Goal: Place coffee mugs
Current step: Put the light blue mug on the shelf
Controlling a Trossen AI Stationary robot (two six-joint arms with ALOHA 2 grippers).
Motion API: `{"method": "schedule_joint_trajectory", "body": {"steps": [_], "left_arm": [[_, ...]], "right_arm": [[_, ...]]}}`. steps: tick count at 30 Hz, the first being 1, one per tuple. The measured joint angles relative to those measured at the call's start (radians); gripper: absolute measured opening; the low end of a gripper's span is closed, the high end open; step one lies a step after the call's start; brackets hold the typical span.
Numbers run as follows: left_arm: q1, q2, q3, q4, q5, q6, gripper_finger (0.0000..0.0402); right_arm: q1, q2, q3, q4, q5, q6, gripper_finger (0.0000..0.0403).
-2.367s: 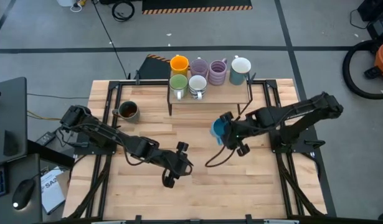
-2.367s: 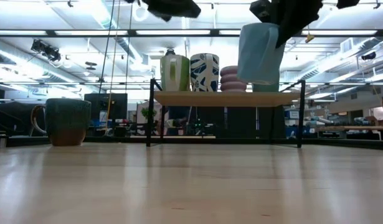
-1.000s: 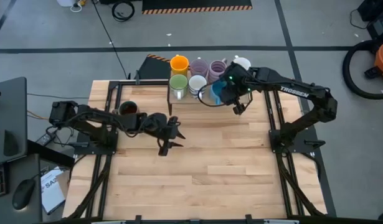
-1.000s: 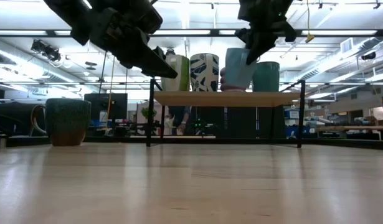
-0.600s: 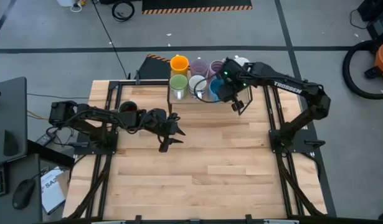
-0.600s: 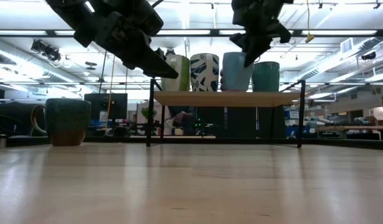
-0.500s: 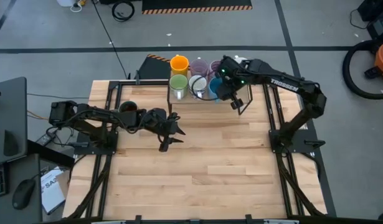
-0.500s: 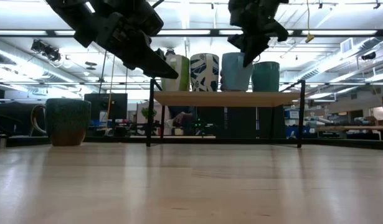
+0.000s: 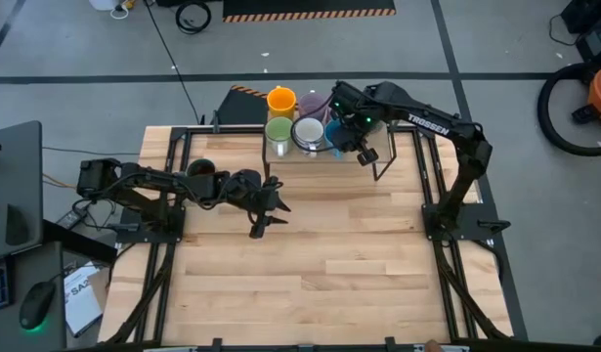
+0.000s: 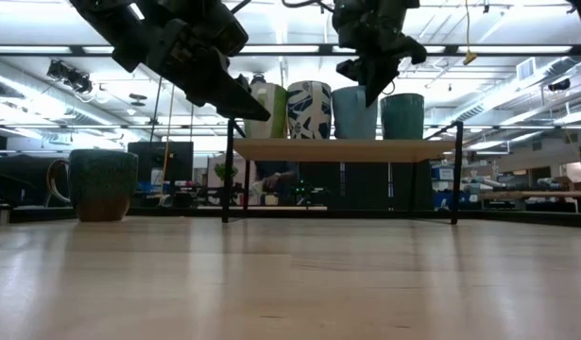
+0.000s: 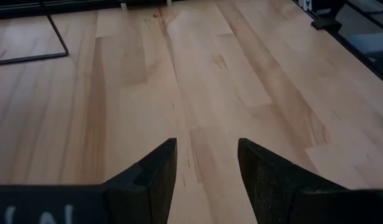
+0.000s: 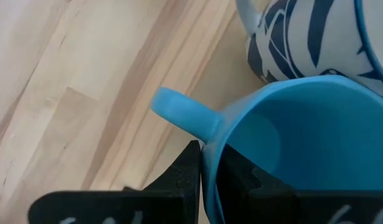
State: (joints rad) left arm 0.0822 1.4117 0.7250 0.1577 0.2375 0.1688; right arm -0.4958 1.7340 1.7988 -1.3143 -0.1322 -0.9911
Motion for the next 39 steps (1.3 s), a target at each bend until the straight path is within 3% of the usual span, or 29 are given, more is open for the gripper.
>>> {"method": "schedule_joint_trajectory", "body": {"steps": [7, 16, 27, 39], "left_arm": [[0.000, 0.000, 0.000, -0.004, 0.000, -0.001, 0.0176], [0.000, 0.000, 0.000, -0.003, 0.003, -0.008, 0.0176], [0.000, -0.064, 0.000, -0.035, 0.029, -0.029, 0.0176], [0.000, -0.171, 0.000, -0.154, -0.078, -0.085, 0.0176]], "right_arm": [[-0.006, 0.000, -0.001, -0.003, -0.028, 0.025, 0.0043], [-0.016, -0.002, -0.002, 0.029, -0.025, 0.115, 0.0083], [-0.010, -0.033, -0.002, 0.012, 0.065, 0.209, 0.0115], [0.052, -0.063, -0.002, -0.034, 0.157, 0.311, 0.0131]]}}
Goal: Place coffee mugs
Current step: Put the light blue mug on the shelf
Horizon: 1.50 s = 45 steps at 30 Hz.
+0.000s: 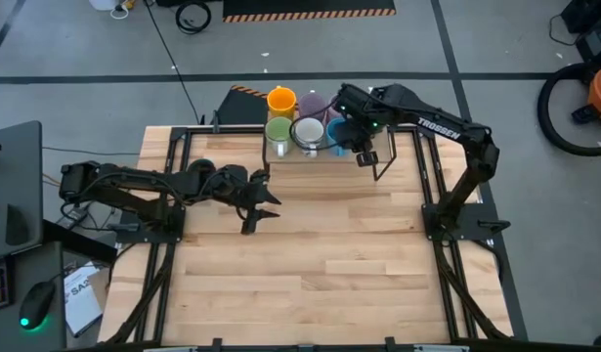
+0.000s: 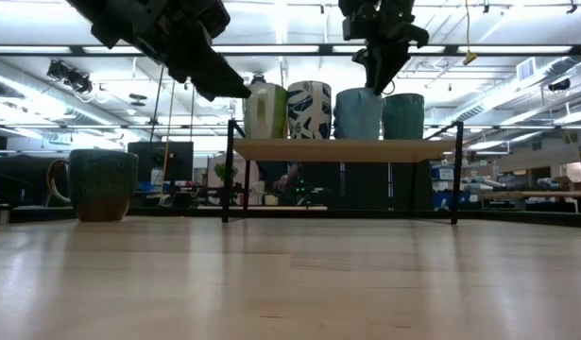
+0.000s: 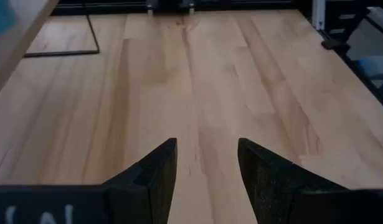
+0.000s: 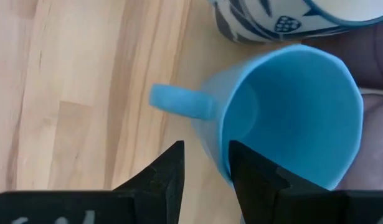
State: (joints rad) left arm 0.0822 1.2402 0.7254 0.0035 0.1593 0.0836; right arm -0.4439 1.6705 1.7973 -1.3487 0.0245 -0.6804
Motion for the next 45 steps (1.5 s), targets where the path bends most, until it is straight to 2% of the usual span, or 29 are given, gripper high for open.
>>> {"method": "schedule_joint_trajectory", "body": {"steps": [7, 14, 19, 29, 35, 45], "left_arm": [[-0.008, -0.010, 0.040, -0.159, -0.056, -0.026, 0.0176], [-0.009, -0.013, 0.078, -0.194, -0.078, -0.021, 0.0176], [-0.025, -0.013, 0.112, -0.262, -0.079, -0.020, 0.0176], [-0.031, -0.013, 0.161, -0.329, -0.100, -0.001, 0.0176], [-0.031, -0.013, 0.161, -0.336, -0.100, -0.001, 0.0176], [-0.031, -0.013, 0.161, -0.340, -0.099, -0.001, 0.0176]], "right_arm": [[0.048, -0.031, 0.000, -0.025, 0.087, 0.041, 0.0130], [0.033, -0.041, 0.000, 0.002, 0.088, 0.029, 0.0131], [0.040, -0.058, 0.000, -0.043, 0.183, 0.075, 0.0131], [-0.014, -0.082, -0.005, -0.062, 0.167, 0.252, 0.0129], [-0.027, -0.103, -0.111, -0.021, 0.165, 0.323, 0.0128], [-0.031, -0.196, -0.326, 0.223, 0.165, 0.325, 0.0125]]}}
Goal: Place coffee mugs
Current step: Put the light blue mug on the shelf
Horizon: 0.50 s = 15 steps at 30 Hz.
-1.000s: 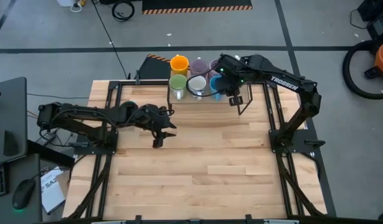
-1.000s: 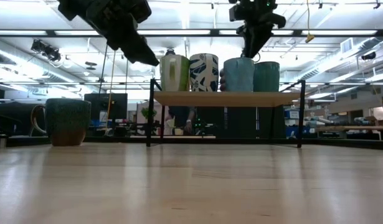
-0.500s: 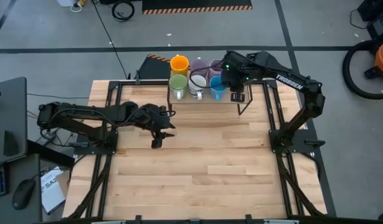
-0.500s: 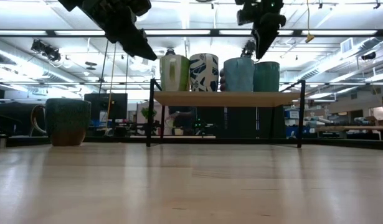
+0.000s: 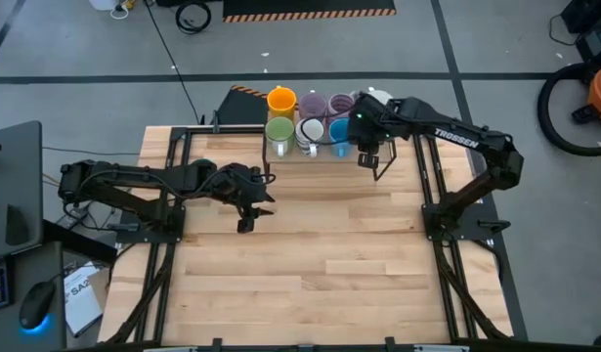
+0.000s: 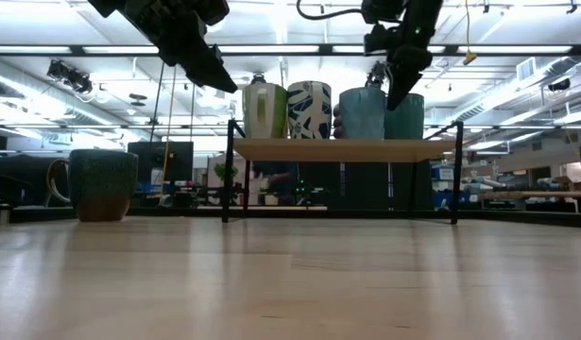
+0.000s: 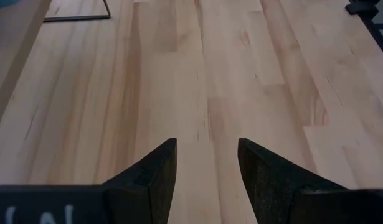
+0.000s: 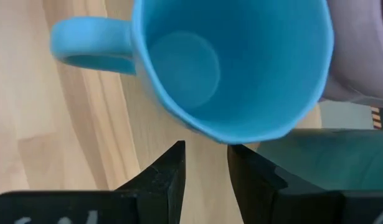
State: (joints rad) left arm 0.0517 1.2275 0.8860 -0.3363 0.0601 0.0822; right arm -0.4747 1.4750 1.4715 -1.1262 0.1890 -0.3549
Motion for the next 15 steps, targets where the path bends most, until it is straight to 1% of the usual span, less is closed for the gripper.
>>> {"method": "schedule_joint_trajectory", "body": {"steps": [7, 15], "left_arm": [[0.000, 0.000, 0.000, 0.000, 0.000, 0.000, 0.0176], [0.000, 0.000, 0.000, 0.002, 0.000, -0.015, 0.0176]], "right_arm": [[-0.012, -0.058, -0.097, 0.131, 0.000, 0.002, 0.0125], [-0.019, -0.057, -0.133, 0.200, 0.021, -0.009, 0.0125]]}}
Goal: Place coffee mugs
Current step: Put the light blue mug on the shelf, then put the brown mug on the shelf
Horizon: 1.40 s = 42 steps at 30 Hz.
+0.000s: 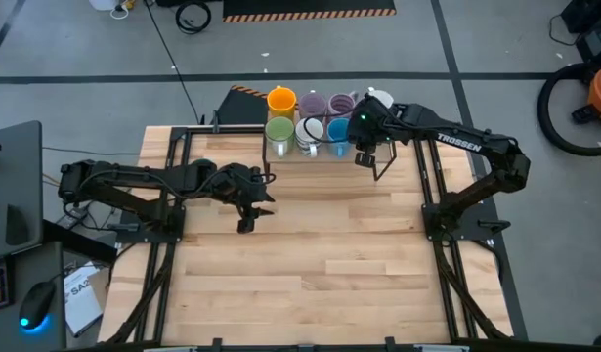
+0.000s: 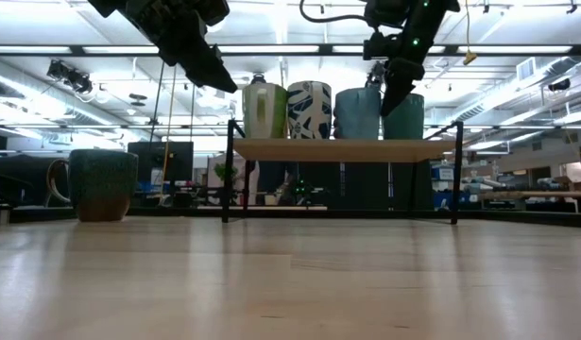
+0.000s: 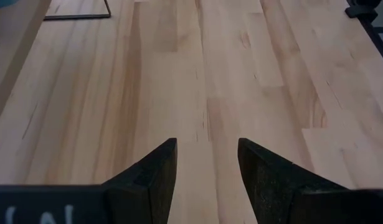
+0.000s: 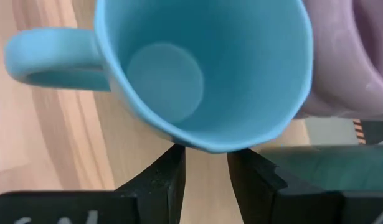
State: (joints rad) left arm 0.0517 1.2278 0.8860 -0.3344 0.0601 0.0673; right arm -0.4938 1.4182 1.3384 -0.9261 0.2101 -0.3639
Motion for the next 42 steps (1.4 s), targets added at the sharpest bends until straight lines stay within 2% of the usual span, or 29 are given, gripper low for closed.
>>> {"method": "schedule_joint_trajectory", "body": {"steps": [11, 14, 19, 23, 27, 33, 42], "left_arm": [[-0.006, 0.000, 0.000, -0.001, 0.000, -0.006, 0.0176], [-0.006, 0.000, 0.000, -0.013, 0.000, -0.009, 0.0176], [-0.005, -0.021, -0.001, -0.101, -0.032, -0.057, 0.0176], [-0.004, -0.043, -0.001, -0.197, -0.080, -0.108, 0.0176], [0.002, -0.054, -0.001, -0.335, -0.138, -0.140, 0.0176], [0.047, -0.053, -0.001, -0.525, -0.278, -0.180, 0.0176], [0.162, -0.053, -0.001, -0.684, -0.294, -0.184, 0.0176]], "right_arm": [[0.000, 0.001, 0.000, 0.045, 0.009, -0.005, 0.0125], [0.002, 0.001, 0.000, 0.051, 0.040, -0.002, 0.0125], [0.031, -0.032, 0.000, 0.021, 0.135, 0.006, 0.0125], [0.058, -0.084, 0.000, 0.020, 0.147, 0.057, 0.0125], [0.097, -0.141, 0.000, 0.026, 0.135, 0.111, 0.0125], [0.184, -0.199, 0.000, 0.044, 0.120, 0.161, 0.0125], [0.309, -0.205, 0.000, 0.073, -0.008, 0.190, 0.0125]]}}
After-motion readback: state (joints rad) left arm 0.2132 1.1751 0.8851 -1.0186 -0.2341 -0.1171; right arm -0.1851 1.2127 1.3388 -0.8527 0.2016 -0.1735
